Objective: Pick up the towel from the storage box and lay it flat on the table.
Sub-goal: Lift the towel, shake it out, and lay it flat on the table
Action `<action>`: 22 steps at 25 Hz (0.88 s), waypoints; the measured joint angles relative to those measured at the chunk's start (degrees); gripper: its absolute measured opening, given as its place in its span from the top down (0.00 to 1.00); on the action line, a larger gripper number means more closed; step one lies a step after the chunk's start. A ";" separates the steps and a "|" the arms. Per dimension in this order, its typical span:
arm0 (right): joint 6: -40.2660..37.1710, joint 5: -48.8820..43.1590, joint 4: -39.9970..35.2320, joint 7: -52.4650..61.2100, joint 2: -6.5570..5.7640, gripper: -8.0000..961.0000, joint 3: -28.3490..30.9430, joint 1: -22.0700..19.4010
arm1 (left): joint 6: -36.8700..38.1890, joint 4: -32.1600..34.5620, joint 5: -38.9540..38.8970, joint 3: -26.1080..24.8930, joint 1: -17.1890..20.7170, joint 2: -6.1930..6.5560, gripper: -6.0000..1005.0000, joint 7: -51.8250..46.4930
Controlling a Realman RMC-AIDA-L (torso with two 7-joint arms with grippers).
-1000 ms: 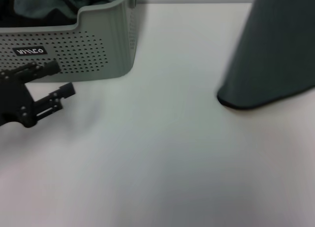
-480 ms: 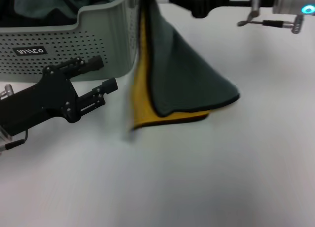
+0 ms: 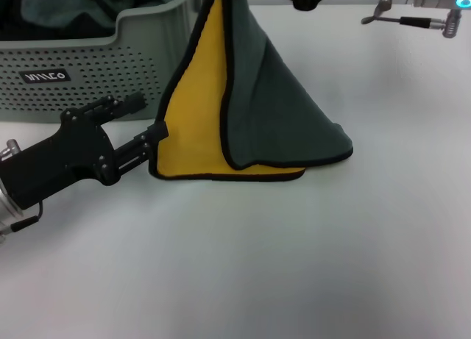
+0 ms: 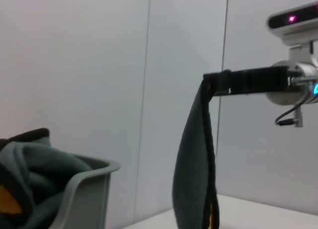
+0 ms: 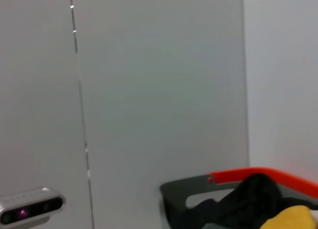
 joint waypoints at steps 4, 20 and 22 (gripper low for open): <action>-0.49 0.04 -0.04 -0.72 -0.01 0.95 0.92 -0.62 | -2.08 -0.60 0.40 0.20 -0.40 0.04 0.43 0.00; -3.94 2.20 -0.04 -3.12 0.04 0.95 3.44 -2.68 | -12.24 -3.62 4.95 0.58 -1.04 0.30 0.44 0.10; -3.94 2.21 -0.05 -3.13 0.03 0.95 3.46 -2.76 | -12.35 -3.96 5.53 0.59 -1.36 0.30 0.44 0.11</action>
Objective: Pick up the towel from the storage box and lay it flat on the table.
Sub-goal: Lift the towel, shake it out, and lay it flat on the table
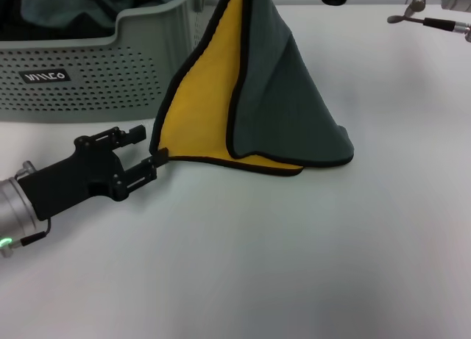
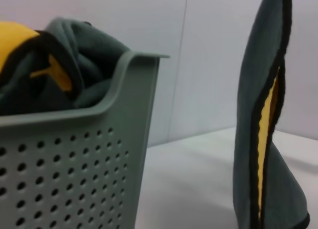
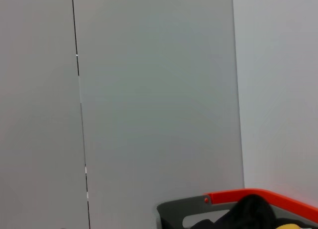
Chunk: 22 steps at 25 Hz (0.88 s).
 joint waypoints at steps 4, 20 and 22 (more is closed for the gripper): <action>0.00 0.00 0.07 -0.02 0.00 0.95 0.03 -0.04 | -0.12 -0.33 0.74 0.00 -0.25 -0.02 0.44 -0.21; -0.29 0.62 0.56 -0.17 0.00 0.94 0.04 -0.60 | 0.15 -0.95 0.92 0.00 -0.48 0.23 0.56 -0.51; -0.36 0.63 0.57 -0.19 0.00 0.94 0.02 -0.63 | 0.14 -0.99 0.93 0.00 -0.68 0.16 0.64 -0.51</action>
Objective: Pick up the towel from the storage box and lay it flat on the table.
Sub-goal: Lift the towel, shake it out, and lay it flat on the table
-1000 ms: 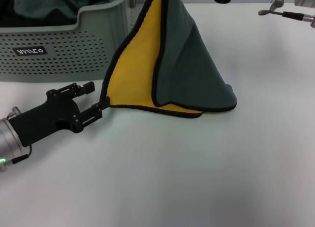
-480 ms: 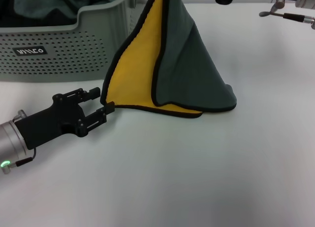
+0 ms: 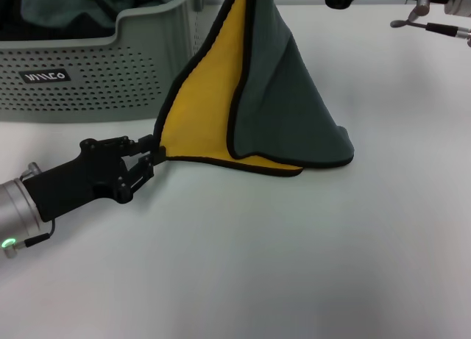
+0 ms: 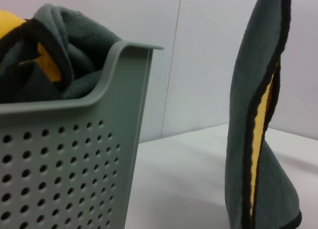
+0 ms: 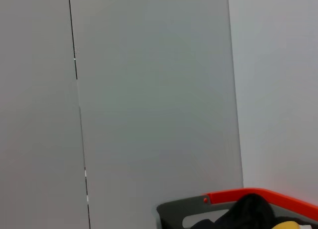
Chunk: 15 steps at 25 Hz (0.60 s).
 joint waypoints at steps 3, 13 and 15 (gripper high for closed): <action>-0.06 0.04 0.04 -0.01 0.04 0.94 -0.05 0.00 | -0.01 -0.10 0.02 0.00 -0.26 -0.12 0.73 0.00; -0.57 0.25 0.19 -0.01 0.33 0.94 -0.10 -0.32 | -0.36 -1.51 0.14 -0.10 -1.45 0.02 0.90 -0.57; -0.91 0.58 0.20 -0.01 0.36 0.94 -0.11 -0.72 | -0.31 -1.52 0.13 -0.24 -1.49 0.01 0.90 -1.11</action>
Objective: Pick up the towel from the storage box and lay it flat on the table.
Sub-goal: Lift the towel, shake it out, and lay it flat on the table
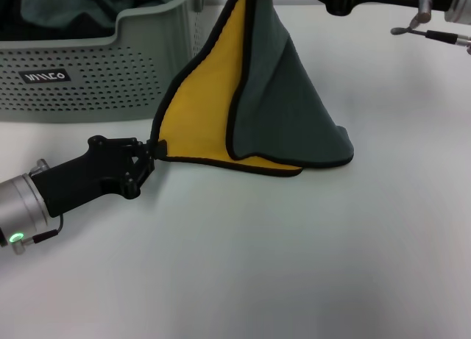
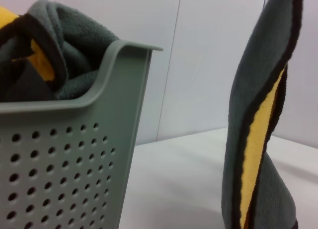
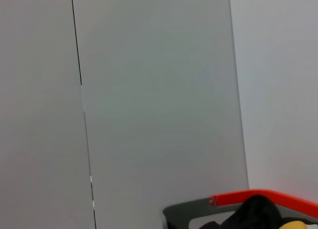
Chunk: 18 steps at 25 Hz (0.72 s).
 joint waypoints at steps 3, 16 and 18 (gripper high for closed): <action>-0.14 0.78 -0.12 0.00 -0.04 0.93 -0.02 -0.87 | 1.03 0.17 -0.16 -0.05 0.36 0.09 0.94 -0.25; -5.77 1.89 -0.84 2.37 -1.23 0.93 7.28 -3.71 | 21.93 13.88 -11.52 -0.36 0.43 2.16 0.98 -12.64; -7.99 2.06 -0.89 3.22 -1.29 0.93 9.93 -3.51 | 23.54 17.70 -14.12 -0.27 -0.05 2.40 0.98 -15.96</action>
